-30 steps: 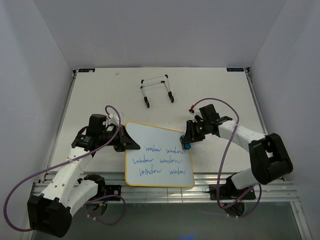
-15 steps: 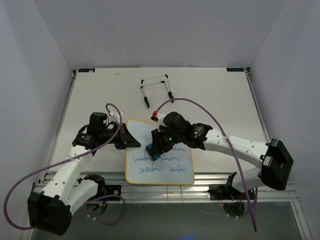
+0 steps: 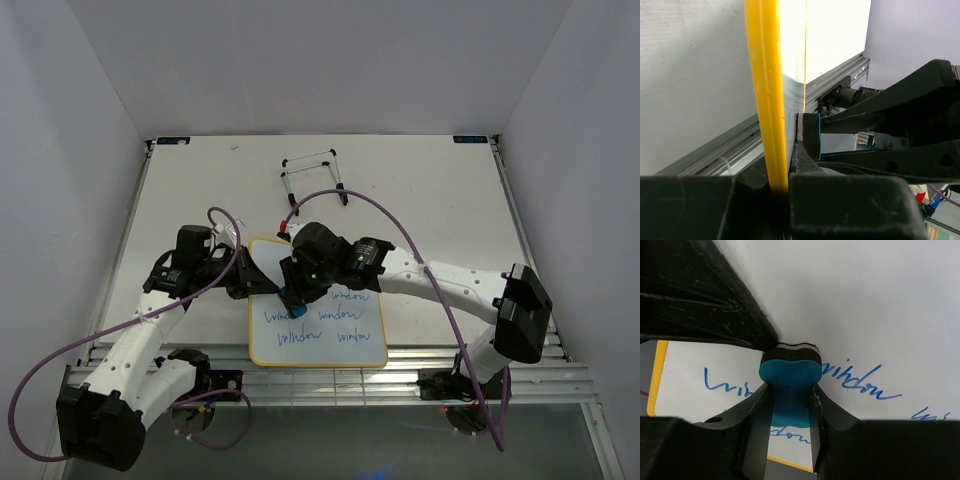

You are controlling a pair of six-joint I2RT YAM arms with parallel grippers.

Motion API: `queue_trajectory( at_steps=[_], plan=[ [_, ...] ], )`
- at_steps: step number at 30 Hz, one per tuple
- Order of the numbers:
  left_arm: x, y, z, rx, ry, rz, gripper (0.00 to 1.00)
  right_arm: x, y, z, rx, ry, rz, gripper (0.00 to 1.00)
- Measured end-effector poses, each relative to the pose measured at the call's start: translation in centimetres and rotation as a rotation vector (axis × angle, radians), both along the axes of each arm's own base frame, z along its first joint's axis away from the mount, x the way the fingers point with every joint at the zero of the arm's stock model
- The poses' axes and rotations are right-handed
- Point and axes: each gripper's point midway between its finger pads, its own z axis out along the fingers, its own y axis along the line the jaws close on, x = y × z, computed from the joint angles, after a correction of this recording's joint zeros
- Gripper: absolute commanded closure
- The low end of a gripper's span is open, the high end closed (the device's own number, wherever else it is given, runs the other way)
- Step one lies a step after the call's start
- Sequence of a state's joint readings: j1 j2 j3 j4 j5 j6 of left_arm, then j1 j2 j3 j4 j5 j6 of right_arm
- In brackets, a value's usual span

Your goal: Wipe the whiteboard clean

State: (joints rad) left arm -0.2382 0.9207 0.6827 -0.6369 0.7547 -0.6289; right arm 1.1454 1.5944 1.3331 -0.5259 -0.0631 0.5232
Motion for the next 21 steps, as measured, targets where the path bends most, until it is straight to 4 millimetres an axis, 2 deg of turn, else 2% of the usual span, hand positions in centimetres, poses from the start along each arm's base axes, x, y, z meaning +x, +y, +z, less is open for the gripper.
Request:
queue_trajectory(
  at_steps=[4, 7, 13, 15, 17, 21],
  plan=[
    [0.0, 0.0, -0.1, 0.002, 0.008, 0.004, 1.0, 0.9, -0.8, -0.6, 0.056, 0.008, -0.03, 0.79],
    [0.0, 0.1, -0.2, 0.002, 0.024, 0.015, 1.0, 3.0, -2.6, -2.0, 0.084, 0.024, -0.091, 0.8],
    [-0.1, 0.2, -0.4, 0.004, 0.069, 0.047, 1.0, 8.3, -9.4, -7.7, 0.035, 0.067, -0.29, 0.8],
    [-0.1, 0.2, -0.4, 0.003, 0.071, 0.047, 1.0, 9.2, -11.2, -9.0, 0.008, 0.07, -0.34, 0.8],
    [-0.1, 0.2, -0.4, 0.002, 0.07, 0.047, 1.0, 9.5, -11.6, -9.3, 0.004, 0.071, -0.346, 0.8],
    [-0.2, 0.2, -0.3, 0.0, 0.068, 0.047, 1.0, 9.1, -11.0, -8.7, -0.006, 0.045, -0.303, 0.8]
  ],
)
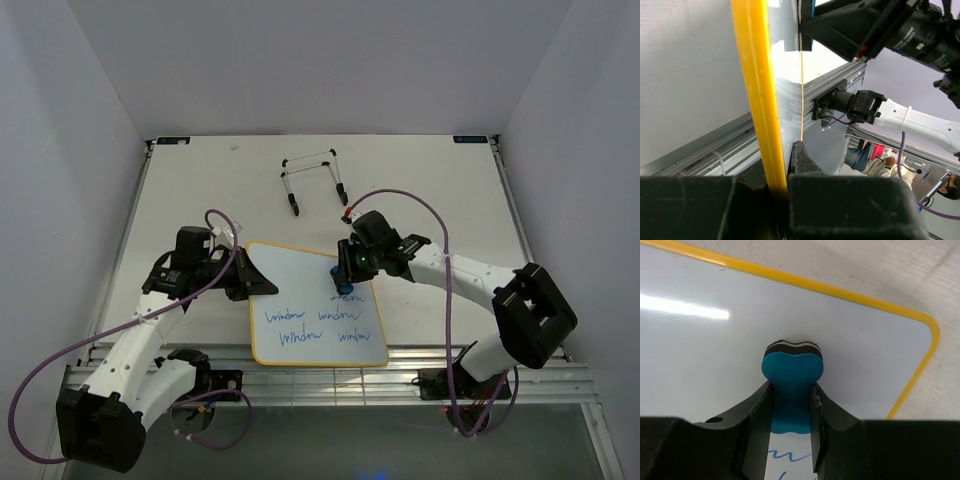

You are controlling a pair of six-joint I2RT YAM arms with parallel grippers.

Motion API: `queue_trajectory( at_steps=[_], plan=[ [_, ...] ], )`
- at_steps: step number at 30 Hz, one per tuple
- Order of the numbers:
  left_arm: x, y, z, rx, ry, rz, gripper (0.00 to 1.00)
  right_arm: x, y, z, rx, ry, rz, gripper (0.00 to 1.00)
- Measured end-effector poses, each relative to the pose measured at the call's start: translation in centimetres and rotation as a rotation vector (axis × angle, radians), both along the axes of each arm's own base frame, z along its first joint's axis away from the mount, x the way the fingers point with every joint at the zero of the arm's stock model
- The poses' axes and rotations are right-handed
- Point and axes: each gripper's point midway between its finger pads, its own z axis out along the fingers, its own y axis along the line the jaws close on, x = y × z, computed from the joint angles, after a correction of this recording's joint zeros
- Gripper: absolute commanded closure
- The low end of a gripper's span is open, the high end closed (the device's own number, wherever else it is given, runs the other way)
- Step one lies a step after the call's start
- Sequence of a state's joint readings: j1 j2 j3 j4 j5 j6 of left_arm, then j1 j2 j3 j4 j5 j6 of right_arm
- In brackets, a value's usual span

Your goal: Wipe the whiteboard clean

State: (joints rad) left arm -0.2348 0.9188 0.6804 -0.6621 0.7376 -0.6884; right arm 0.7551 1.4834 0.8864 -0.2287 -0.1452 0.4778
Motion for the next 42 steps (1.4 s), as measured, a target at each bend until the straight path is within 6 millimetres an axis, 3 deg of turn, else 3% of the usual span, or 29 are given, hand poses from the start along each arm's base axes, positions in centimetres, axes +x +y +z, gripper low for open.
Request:
queue_trajectory(
  at_steps=[3, 9, 12, 16, 23, 26, 34, 42],
  plan=[
    [-0.1, 0.0, 0.1, 0.001, -0.002, 0.002, 1.0, -1.2, 2.1, 1.5, -0.012, -0.011, 0.076, 0.8],
    [0.0, 0.1, -0.1, 0.007, 0.001, 0.007, 1.0, -7.4, 10.7, 7.9, 0.137, -0.074, 0.34, 0.8],
    [-0.1, 0.2, -0.2, 0.014, 0.008, 0.011, 1.0, -8.3, 11.1, 8.2, 0.172, -0.084, 0.358, 0.8],
    [0.0, 0.2, -0.4, 0.02, 0.018, 0.018, 1.0, -7.1, 8.8, 6.0, 0.232, -0.022, 0.304, 0.8],
    [0.1, 0.2, -0.4, 0.018, 0.021, 0.021, 1.0, -2.1, 0.1, -0.6, 0.199, 0.081, 0.057, 0.8],
    [0.0, 0.2, -0.3, 0.016, 0.02, 0.024, 1.0, -1.2, -2.1, -2.2, 0.186, 0.099, -0.004, 0.8],
    [0.0, 0.4, 0.0, 0.021, 0.011, 0.048, 1.0, 0.2, -4.1, -4.0, 0.167, 0.101, -0.07, 0.81],
    [0.0, 0.4, 0.2, 0.025, 0.008, 0.058, 1.0, 0.4, -5.7, -4.9, 0.086, 0.09, -0.125, 0.82]
  ],
)
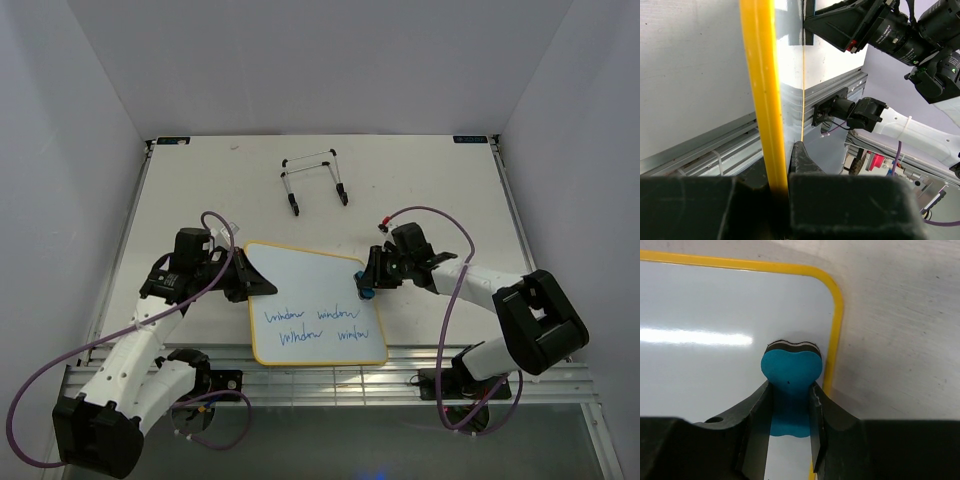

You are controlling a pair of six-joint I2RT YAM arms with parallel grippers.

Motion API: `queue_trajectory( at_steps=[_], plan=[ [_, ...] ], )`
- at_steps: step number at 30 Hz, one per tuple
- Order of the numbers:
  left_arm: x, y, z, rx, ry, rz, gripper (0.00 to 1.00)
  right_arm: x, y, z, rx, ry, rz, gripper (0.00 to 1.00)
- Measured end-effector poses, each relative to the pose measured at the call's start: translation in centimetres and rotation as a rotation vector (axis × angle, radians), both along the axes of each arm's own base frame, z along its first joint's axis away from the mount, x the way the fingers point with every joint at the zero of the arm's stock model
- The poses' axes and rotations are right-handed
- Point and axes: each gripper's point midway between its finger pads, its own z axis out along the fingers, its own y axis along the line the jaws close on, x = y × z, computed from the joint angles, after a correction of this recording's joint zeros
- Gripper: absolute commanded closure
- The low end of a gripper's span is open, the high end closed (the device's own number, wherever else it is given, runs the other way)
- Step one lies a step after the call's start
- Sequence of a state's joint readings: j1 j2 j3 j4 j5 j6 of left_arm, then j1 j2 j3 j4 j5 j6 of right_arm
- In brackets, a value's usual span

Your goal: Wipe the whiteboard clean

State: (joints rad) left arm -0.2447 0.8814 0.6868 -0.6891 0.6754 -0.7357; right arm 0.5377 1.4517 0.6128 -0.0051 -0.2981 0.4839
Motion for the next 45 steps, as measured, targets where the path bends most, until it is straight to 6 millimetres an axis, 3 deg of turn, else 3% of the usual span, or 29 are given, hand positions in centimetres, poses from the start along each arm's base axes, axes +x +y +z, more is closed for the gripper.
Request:
queue_trajectory(
  at_steps=[4, 8, 12, 16, 18, 24, 30, 35, 38, 42, 45],
  plan=[
    [0.0, 0.0, 0.1, 0.001, -0.002, 0.007, 1.0, -0.2, -0.6, -0.3, -0.04, 0.01, -0.013, 0.83],
    [-0.2, 0.1, 0.2, 0.001, 0.001, 0.006, 1.0, -0.8, 0.8, 0.8, -0.014, -0.048, 0.039, 0.83],
    [-0.1, 0.4, 0.4, 0.013, -0.004, 0.02, 1.0, -3.3, 4.6, 3.4, 0.072, -0.089, 0.154, 0.83],
    [-0.1, 0.6, 0.3, 0.021, -0.002, 0.028, 1.0, -6.4, 9.8, 7.3, 0.22, -0.118, 0.315, 0.83],
    [-0.1, 0.6, 0.3, 0.023, -0.001, 0.03, 1.0, -7.0, 11.0, 8.2, 0.248, -0.121, 0.351, 0.83],
    [0.1, 0.6, 0.2, 0.025, -0.003, 0.034, 1.0, -5.6, 9.2, 6.7, 0.216, -0.035, 0.292, 0.82],
    [0.2, 0.5, 0.3, 0.02, -0.007, 0.035, 1.0, -3.1, 3.2, 2.3, 0.002, 0.052, 0.083, 0.82],
    [0.2, 0.4, 0.4, 0.018, -0.009, 0.035, 1.0, -2.6, 0.0, 0.2, -0.181, 0.077, -0.004, 0.83],
    [0.2, 0.4, 0.5, 0.017, -0.013, 0.035, 1.0, -2.5, -2.4, -1.2, -0.303, 0.078, -0.032, 0.92],
    [0.4, 0.4, 0.6, 0.019, -0.026, 0.041, 1.0, -2.9, -1.9, -0.8, -0.29, 0.02, 0.014, 0.92],
    [0.8, 0.6, 0.8, 0.029, -0.043, 0.053, 1.0, -4.9, -0.4, 0.4, -0.242, -0.012, 0.087, 0.92]
  ],
)
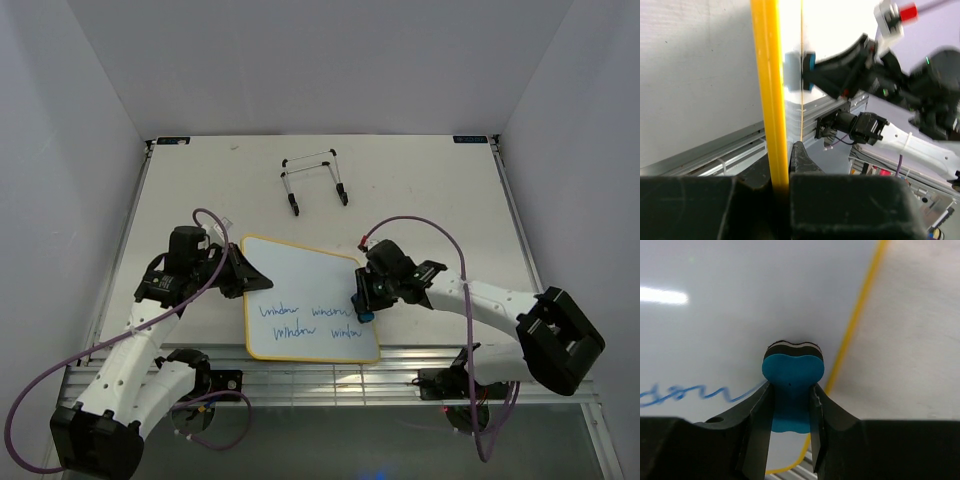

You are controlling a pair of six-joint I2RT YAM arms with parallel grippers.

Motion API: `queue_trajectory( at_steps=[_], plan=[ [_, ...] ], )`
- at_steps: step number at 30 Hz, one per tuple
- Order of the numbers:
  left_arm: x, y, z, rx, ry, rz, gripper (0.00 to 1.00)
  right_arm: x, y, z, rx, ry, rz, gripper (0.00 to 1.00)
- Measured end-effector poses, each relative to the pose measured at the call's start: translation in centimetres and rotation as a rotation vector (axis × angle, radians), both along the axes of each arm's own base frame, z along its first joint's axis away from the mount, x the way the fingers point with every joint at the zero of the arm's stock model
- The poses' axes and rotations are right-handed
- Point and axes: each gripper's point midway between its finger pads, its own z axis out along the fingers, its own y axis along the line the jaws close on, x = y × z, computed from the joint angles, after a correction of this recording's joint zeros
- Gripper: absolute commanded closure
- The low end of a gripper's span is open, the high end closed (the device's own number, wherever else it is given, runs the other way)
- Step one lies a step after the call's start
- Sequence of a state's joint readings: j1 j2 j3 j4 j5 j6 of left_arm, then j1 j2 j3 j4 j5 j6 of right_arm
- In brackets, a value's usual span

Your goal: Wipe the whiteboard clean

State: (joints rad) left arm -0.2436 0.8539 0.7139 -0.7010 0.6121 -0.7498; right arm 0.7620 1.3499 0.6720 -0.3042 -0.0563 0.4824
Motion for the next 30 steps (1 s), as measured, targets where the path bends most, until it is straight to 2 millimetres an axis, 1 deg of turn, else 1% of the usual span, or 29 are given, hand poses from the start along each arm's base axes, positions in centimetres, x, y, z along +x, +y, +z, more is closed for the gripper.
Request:
queue_trajectory(
  at_steps=[3, 5, 6, 7, 9, 10, 12, 14, 15, 16, 18, 20, 22, 24, 27, 29, 30],
  plan=[
    [0.4, 0.2, 0.0, 0.011, -0.012, 0.015, 1.0, -2.5, 3.1, 2.3, 0.086, -0.019, 0.1, 0.92],
    [0.5, 0.3, -0.1, 0.017, -0.016, 0.024, 1.0, -3.8, 5.2, 3.9, 0.139, -0.023, 0.152, 0.92],
    [0.6, 0.4, -0.1, 0.019, -0.019, 0.027, 1.0, -4.4, 6.4, 4.7, 0.168, -0.023, 0.179, 0.92],
    [0.7, 0.4, -0.1, 0.021, -0.023, 0.03, 1.0, -5.3, 8.2, 6.0, 0.214, -0.026, 0.218, 0.92],
    [0.8, 0.5, -0.1, 0.023, -0.027, 0.033, 1.0, -6.5, 10.4, 7.5, 0.253, -0.012, 0.265, 0.92],
    [0.9, 0.5, -0.1, 0.027, -0.027, 0.036, 1.0, -7.1, 11.9, 8.5, 0.277, -0.008, 0.296, 0.92],
    [1.0, 0.7, -0.2, 0.032, -0.027, 0.041, 1.0, -7.9, 15.0, 11.0, 0.33, -0.012, 0.353, 0.92],
    [1.0, 0.7, -0.2, 0.033, -0.028, 0.041, 1.0, -8.6, 17.5, 13.0, 0.377, -0.023, 0.399, 0.92],
    [1.0, 0.7, -0.2, 0.032, -0.029, 0.041, 1.0, -8.7, 18.2, 13.4, 0.387, -0.029, 0.411, 0.92],
    [1.0, 0.7, -0.3, 0.033, -0.029, 0.041, 1.0, -8.8, 18.4, 13.6, 0.391, -0.032, 0.416, 0.92],
    [1.0, 0.7, -0.3, 0.033, -0.03, 0.042, 1.0, -8.6, 18.2, 13.4, 0.399, -0.021, 0.414, 0.92],
    [1.1, 0.7, -0.4, 0.032, -0.03, 0.042, 1.0, -8.1, 17.6, 12.9, 0.429, -0.009, 0.401, 0.92],
    [1.1, 0.6, -0.4, 0.03, -0.029, 0.041, 1.0, -7.1, 16.0, 11.7, 0.433, -0.008, 0.368, 0.92],
    [1.2, 0.5, -0.4, 0.028, -0.03, 0.041, 1.0, -5.7, 13.3, 9.4, 0.394, 0.013, 0.297, 0.92],
    [1.2, 0.5, -0.3, 0.027, -0.031, 0.04, 1.0, -3.2, 8.5, 5.6, 0.301, 0.038, 0.153, 0.92],
    [1.2, 0.5, -0.3, 0.025, -0.033, 0.04, 1.0, -2.6, 6.2, 4.0, 0.235, 0.05, 0.089, 0.92],
    [1.2, 0.4, -0.2, 0.024, -0.034, 0.039, 1.0, -2.5, 5.5, 3.6, 0.209, 0.052, 0.074, 0.92]
  ],
)
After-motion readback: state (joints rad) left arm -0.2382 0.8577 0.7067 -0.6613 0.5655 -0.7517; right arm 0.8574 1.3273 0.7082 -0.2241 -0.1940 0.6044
